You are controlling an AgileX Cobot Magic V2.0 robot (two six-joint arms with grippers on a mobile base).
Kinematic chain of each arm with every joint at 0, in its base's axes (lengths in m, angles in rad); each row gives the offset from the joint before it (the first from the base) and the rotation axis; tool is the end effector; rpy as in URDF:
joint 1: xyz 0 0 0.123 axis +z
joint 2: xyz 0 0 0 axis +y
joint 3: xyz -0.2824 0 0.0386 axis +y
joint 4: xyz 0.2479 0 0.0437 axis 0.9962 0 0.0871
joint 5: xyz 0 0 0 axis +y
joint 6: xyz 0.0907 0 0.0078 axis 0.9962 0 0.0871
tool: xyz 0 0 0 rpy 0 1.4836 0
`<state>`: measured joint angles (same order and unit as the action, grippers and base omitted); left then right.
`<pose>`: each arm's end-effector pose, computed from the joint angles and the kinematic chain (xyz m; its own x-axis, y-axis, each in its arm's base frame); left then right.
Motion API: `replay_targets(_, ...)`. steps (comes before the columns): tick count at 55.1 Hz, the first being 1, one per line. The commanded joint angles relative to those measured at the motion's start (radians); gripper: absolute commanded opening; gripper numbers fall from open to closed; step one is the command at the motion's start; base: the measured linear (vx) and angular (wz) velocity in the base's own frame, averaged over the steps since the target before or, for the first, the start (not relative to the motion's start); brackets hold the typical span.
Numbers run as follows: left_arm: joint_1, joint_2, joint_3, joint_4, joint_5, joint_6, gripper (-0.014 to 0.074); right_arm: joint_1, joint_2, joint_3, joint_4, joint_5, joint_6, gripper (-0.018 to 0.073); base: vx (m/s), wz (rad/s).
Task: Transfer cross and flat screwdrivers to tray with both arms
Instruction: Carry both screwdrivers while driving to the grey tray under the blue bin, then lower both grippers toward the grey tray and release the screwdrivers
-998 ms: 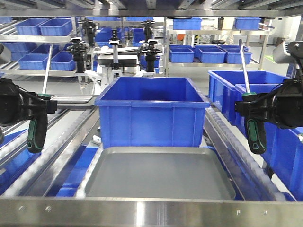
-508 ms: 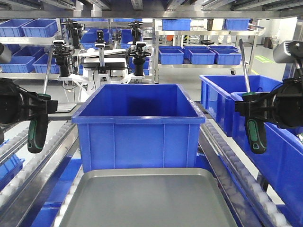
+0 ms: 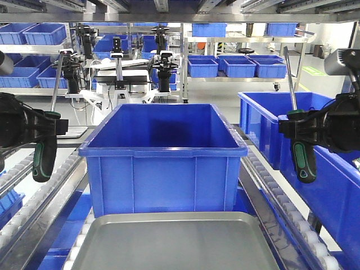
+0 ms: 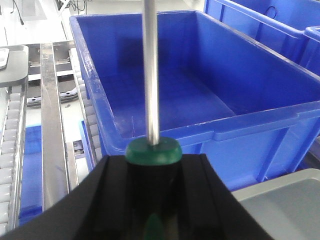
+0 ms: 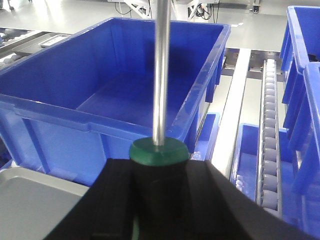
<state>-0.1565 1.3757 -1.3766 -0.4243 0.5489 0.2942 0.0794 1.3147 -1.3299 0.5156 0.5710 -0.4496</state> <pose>0.3052 -0.0680 0.4151 -0.4275 -0.0053 -0.9040 0.3153 0.9363 -0.1546 0.2907 0.0475 0.4186 -0.3933 -0.0358 -0.9187 -0.3222 0.9412 0.1013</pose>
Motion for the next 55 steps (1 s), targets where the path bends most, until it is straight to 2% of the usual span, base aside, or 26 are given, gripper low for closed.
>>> replay_targets(1,-0.004,-0.036,-0.028,-0.027,-0.081,-0.003,0.0003,-0.003,-0.034,-0.036,0.021,-0.075,-0.01,-0.0008,0.01,-0.01)
replay_targets(14,-0.004,-0.036,-0.028,-0.027,-0.092,-0.003,0.0003,-0.003,-0.034,-0.036,0.022,-0.075,-0.004,-0.0008,0.0,0.0)
replay_targets(20,-0.004,-0.036,-0.028,-0.038,-0.075,-0.004,0.0003,-0.002,-0.032,-0.036,0.052,-0.072,0.014,-0.0008,0.0,0.0)
replay_targets(24,-0.007,-0.03,-0.028,-0.091,-0.039,-0.004,0.0003,0.001,-0.018,-0.036,0.089,-0.021,0.012,-0.0008,0.0,0.0)
replay_targets(30,-0.027,0.001,-0.025,-0.234,0.069,-0.004,0.0003,0.011,0.04,-0.036,0.149,0.096,0.012,-0.0008,0.0,0.0)
replay_targets(34,-0.053,0.038,-0.025,-0.292,0.143,-0.003,0.0003,0.045,0.083,-0.036,0.156,0.157,0.023,-0.0008,0.0,0.0)
replay_targets(43,-0.117,0.146,-0.025,-0.296,0.339,-0.004,0.0003,0.177,0.177,-0.036,0.127,0.213,0.113,-0.0008,0.0,0.0)
replay_targets(49,-0.137,0.2,-0.025,-0.298,0.391,-0.004,0.0003,0.241,0.232,-0.036,0.1,0.232,0.202,-0.0008,0.0,0.0)
replay_targets(55,-0.145,0.238,-0.025,-0.298,0.403,-0.012,0.0005,0.268,0.278,-0.036,0.095,0.257,0.234,-0.0003,0.0,0.0)
